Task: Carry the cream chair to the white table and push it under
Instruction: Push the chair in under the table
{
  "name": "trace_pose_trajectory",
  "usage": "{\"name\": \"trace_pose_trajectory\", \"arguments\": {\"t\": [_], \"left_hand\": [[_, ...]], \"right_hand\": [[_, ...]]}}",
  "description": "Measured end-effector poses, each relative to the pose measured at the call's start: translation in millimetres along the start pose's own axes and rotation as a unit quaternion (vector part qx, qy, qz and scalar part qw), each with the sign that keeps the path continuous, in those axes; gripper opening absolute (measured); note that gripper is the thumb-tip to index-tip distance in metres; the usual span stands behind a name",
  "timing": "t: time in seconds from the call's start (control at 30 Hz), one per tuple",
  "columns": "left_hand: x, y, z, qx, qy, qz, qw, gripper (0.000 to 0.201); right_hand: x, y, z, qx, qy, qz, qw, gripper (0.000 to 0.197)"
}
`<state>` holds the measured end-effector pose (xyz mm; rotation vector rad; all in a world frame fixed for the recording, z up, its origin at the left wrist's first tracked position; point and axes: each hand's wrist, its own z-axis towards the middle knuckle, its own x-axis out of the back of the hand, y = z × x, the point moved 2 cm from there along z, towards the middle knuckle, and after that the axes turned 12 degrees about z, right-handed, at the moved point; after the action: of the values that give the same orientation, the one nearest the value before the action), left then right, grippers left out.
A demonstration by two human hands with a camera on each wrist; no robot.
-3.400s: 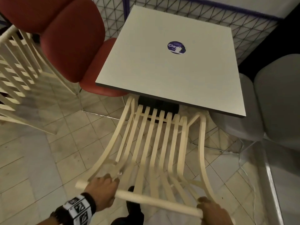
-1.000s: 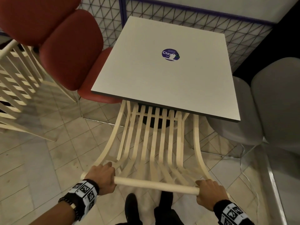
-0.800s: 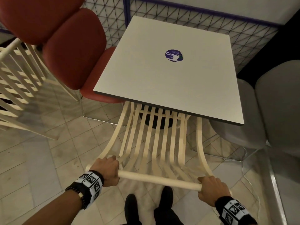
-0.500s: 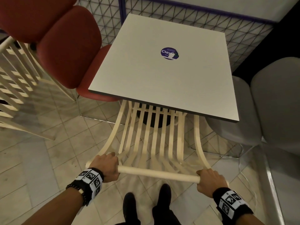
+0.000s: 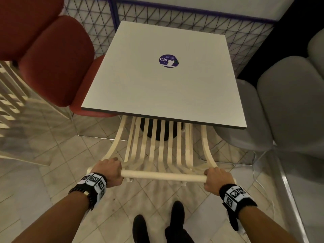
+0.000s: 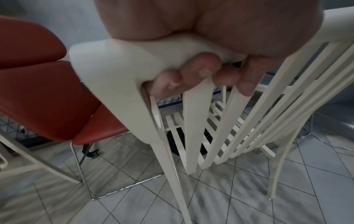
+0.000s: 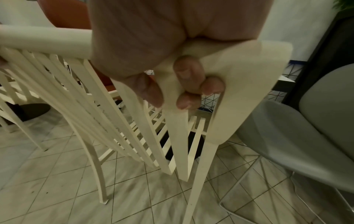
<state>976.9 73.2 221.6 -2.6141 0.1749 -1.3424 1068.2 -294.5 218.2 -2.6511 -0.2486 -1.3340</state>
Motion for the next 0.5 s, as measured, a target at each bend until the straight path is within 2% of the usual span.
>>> {"name": "trace_pose_trajectory", "arguments": {"t": [0.5], "left_hand": [[-14,-10,-6,0.014,0.005,-0.006,1.000,0.034]], "right_hand": [[-15,-13,-15,-0.011,0.012,0.001,1.000,0.036]]}}
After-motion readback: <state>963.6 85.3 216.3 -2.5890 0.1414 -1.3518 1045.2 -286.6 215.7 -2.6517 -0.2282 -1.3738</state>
